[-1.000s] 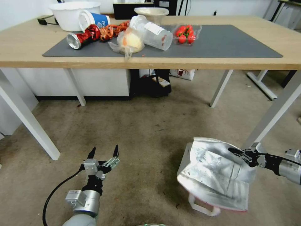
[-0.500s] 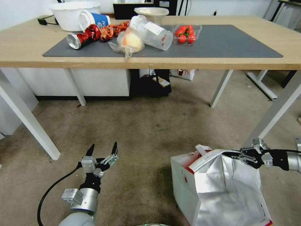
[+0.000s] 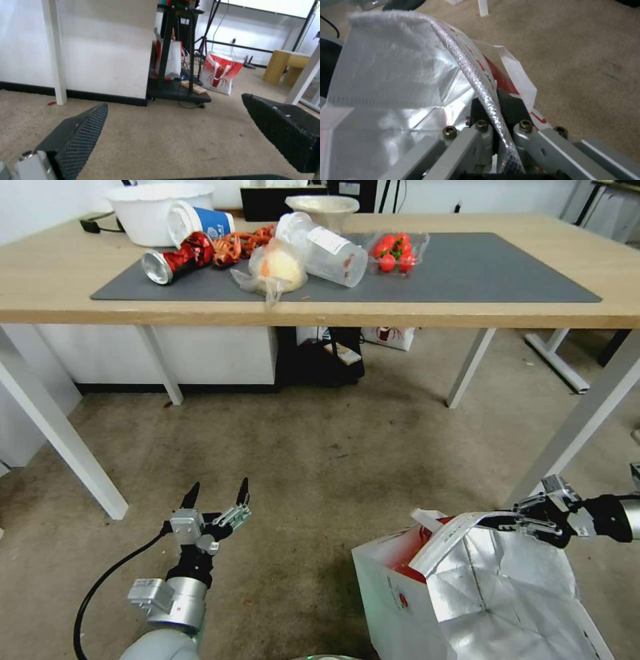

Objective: Pick up the food delivery bag from the floor and place it on the table.

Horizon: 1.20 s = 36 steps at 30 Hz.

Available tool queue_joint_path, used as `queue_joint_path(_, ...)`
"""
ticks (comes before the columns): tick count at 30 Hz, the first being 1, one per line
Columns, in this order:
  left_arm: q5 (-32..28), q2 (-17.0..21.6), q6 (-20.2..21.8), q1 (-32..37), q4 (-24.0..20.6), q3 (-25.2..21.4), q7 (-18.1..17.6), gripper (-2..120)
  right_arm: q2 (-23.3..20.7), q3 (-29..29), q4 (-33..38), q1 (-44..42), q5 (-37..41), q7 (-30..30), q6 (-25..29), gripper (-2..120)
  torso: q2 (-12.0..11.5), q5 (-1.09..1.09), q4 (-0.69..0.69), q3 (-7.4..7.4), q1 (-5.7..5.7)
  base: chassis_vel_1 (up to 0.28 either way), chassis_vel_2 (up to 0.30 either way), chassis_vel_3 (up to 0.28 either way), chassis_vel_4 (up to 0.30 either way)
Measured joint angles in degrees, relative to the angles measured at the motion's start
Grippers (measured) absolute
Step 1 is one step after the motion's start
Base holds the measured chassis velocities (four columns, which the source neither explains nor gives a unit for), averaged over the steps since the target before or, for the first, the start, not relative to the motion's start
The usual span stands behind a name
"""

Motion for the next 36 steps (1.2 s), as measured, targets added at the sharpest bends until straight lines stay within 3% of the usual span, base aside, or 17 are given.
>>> queue_joint_path(20, -0.71, -0.24, -0.09, 0.94, -1.49, 0.14, -1.95, 100, 1.11, -0.06, 0.46, -0.52, -0.2, 0.83, 0.61, 0, 0.0, 0.0, 0.0, 0.0, 0.0, 0.0, 0.0, 0.0, 0.0)
queue_joint_path(29, -3.76, 0.11, -0.63, 0.92, -2.67, 0.5, -2.56, 100, 1.41, 1.43, 1.54, -2.23, 0.34, 1.28, 0.84, 0, 0.3, 0.0, 0.0, 0.05, 0.02, 0.0, 0.0, 0.0, 0.0)
queue_joint_path(36, -3.95, 0.3, -0.16, 1.04, -3.25, 0.57, -2.74, 100, 2.3, 2.62, 2.57, -3.73, 0.1, 1.16, 1.02, 0, 2.14, 0.0, 0.0, 1.8, 0.07, 0.0, 0.0, 0.0, 0.0)
